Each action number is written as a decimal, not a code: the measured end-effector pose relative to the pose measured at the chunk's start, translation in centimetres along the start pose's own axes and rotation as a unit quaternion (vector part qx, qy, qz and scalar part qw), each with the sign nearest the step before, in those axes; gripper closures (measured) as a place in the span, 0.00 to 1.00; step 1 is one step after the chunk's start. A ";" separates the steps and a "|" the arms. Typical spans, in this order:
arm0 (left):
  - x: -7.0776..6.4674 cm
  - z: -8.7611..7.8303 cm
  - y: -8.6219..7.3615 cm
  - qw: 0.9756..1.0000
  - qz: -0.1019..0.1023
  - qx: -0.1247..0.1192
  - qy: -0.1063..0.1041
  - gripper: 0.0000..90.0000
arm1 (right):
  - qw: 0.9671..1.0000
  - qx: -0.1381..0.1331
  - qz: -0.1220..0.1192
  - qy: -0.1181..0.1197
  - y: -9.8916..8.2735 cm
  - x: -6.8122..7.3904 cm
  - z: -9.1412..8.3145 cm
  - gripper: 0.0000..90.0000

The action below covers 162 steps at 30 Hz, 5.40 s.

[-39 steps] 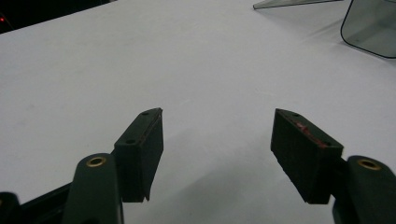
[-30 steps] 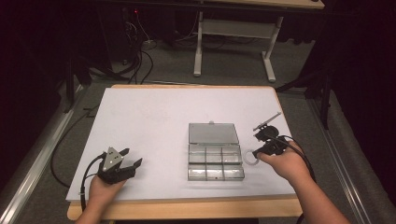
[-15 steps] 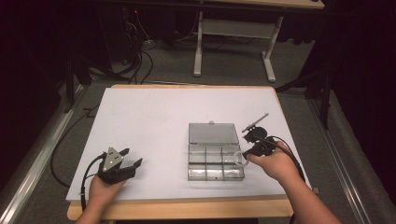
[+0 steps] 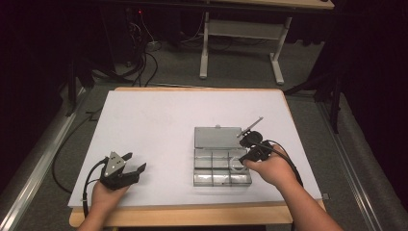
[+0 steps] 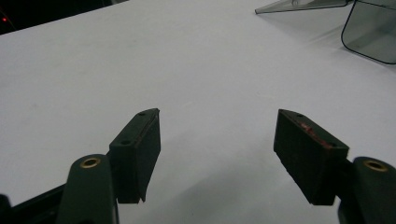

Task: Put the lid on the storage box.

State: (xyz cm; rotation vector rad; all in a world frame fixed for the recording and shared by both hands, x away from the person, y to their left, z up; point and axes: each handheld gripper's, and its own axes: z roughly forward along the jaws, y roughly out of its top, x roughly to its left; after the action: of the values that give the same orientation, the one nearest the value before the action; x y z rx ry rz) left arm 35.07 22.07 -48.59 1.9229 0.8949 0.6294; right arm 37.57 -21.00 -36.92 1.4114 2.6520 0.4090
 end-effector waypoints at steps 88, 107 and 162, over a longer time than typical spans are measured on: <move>-0.1 0.0 0.0 1.000 0.009 0.001 -0.008 0.36 | 0.995 0.026 -0.087 0.048 5.1 7.8 5.9 0.83; -0.2 0.1 0.0 1.000 0.010 0.003 -0.008 0.36 | 0.999 0.015 -0.046 0.015 2.7 3.4 3.6 0.92; 0.2 0.2 0.0 1.000 -0.008 0.011 -0.017 0.38 | 0.987 -0.115 0.102 -0.051 -7.7 -7.1 5.2 0.73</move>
State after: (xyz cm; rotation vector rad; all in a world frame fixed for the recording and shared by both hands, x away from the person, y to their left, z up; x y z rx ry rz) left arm 35.37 22.15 -48.62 1.9390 0.8976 0.5781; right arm 36.58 -29.95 -44.34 1.5857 2.3023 0.6211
